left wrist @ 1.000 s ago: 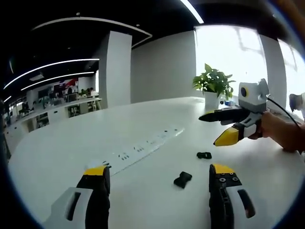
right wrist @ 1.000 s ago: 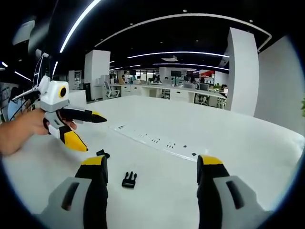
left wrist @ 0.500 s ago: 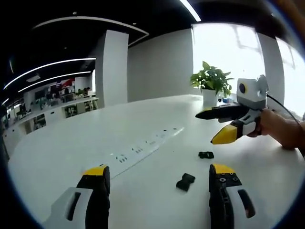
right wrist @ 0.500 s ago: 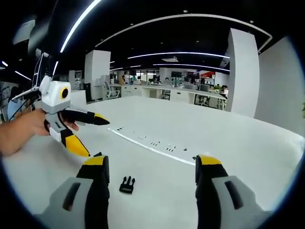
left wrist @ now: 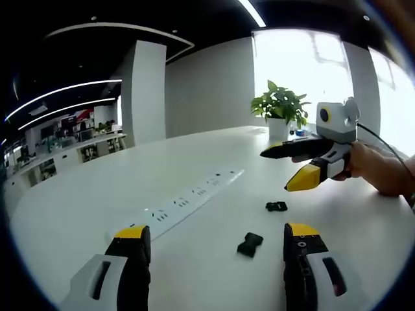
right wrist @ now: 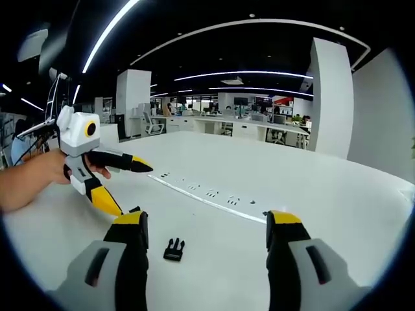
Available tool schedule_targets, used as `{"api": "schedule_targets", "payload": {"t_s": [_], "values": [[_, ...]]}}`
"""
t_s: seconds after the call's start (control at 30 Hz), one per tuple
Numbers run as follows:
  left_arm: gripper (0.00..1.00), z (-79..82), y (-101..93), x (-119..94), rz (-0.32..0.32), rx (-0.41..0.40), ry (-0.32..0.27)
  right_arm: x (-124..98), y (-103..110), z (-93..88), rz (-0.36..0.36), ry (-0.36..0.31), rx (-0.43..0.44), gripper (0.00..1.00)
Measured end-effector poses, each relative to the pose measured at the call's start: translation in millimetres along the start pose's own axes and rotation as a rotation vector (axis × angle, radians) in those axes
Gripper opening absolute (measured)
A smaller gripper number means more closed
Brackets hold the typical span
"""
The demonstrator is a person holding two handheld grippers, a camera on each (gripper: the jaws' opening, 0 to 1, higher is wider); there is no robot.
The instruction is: Snap the two parts of the plastic buckle together until the buckle closes and remains connected.
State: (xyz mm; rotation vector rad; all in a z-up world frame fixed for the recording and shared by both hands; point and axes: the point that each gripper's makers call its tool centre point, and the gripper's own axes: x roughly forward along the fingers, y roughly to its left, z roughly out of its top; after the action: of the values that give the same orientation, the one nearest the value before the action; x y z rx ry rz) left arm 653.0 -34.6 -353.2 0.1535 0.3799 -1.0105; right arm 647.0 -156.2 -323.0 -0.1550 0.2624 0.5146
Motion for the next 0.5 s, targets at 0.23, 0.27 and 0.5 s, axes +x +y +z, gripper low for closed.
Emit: {"api": "schedule_targets", "payload": {"t_s": [0.23,0.27,0.5], "values": [[0.82,-6.9,-3.1,-1,-0.042,0.038,0.020,-1,6,-12.7,0.028,0.032,-0.003,0.75],[0.82,-7.1,-3.2,-1,-0.043,0.038,0.021,-1,7,-15.1,0.035,0.040,-0.009,0.75],[0.79,-10.0,-16.4,1,-0.112,0.080,0.035,-3,11,-20.7,0.065,0.059,-0.030,0.71]]}}
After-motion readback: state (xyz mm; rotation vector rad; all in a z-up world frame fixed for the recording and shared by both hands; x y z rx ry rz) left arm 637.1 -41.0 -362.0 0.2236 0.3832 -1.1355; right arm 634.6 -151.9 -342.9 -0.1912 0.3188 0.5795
